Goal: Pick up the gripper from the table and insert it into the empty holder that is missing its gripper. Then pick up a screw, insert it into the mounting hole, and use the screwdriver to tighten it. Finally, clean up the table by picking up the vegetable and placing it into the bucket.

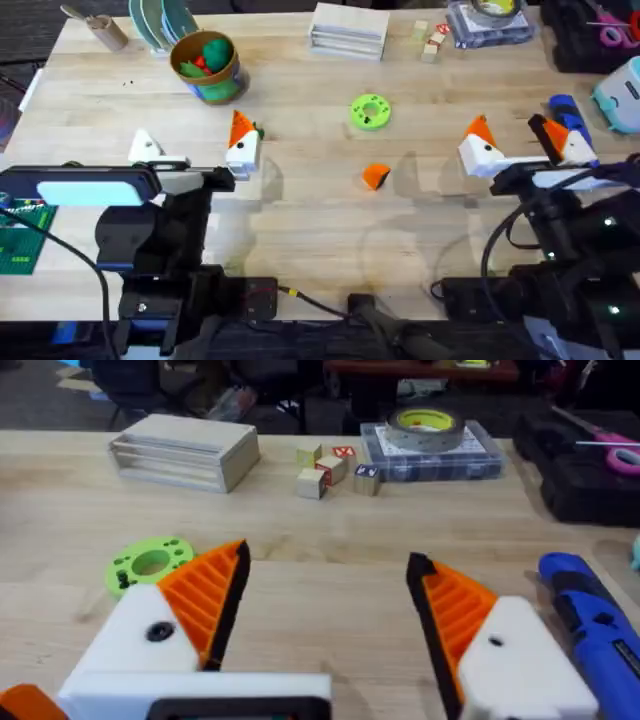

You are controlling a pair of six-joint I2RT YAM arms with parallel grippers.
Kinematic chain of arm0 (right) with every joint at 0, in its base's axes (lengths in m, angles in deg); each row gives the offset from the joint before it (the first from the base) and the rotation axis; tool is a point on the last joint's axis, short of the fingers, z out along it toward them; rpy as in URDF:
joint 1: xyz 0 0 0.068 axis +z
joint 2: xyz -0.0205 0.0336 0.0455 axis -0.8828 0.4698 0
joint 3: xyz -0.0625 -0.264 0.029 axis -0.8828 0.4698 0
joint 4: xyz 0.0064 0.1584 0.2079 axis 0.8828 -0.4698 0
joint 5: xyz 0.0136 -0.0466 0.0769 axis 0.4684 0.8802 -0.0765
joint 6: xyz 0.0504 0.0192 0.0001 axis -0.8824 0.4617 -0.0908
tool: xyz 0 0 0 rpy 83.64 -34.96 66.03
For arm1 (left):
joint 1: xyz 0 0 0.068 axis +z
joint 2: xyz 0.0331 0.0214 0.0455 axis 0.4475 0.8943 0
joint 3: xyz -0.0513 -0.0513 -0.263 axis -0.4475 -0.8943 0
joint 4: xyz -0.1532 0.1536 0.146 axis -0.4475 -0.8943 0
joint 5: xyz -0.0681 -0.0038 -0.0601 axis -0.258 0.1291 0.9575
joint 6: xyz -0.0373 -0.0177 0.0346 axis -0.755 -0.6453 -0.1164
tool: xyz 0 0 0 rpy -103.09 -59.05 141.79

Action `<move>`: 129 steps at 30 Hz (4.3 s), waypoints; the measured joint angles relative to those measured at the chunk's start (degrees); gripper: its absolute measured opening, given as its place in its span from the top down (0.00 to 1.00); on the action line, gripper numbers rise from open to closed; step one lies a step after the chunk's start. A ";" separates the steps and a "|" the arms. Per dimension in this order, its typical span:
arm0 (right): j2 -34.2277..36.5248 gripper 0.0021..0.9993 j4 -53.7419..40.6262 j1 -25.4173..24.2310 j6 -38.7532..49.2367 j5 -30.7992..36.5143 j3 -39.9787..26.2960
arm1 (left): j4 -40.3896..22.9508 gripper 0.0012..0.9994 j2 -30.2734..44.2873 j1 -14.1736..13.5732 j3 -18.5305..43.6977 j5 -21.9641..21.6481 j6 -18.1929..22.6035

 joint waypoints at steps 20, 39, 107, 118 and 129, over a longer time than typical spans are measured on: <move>22.36 0.01 -25.16 0.00 0.00 0.63 -35.79 | -33.22 0.01 27.99 0.06 42.59 -9.47 0.28; 30.47 0.01 -26.05 0.00 0.00 -0.28 -41.16 | -39.12 0.01 51.74 0.04 48.52 -9.03 0.44; 30.47 0.01 -26.09 0.00 0.00 -0.28 -41.16 | -37.03 0.01 29.73 0.04 48.52 10.60 -4.04; 30.47 0.01 -26.09 0.00 0.00 -0.28 -41.16 | -17.77 0.01 29.51 -2.72 40.38 10.58 -4.15; 30.47 0.01 -26.09 0.00 0.00 -0.28 -41.16 | 0.79 0.01 19.14 -5.13 22.30 10.62 -4.17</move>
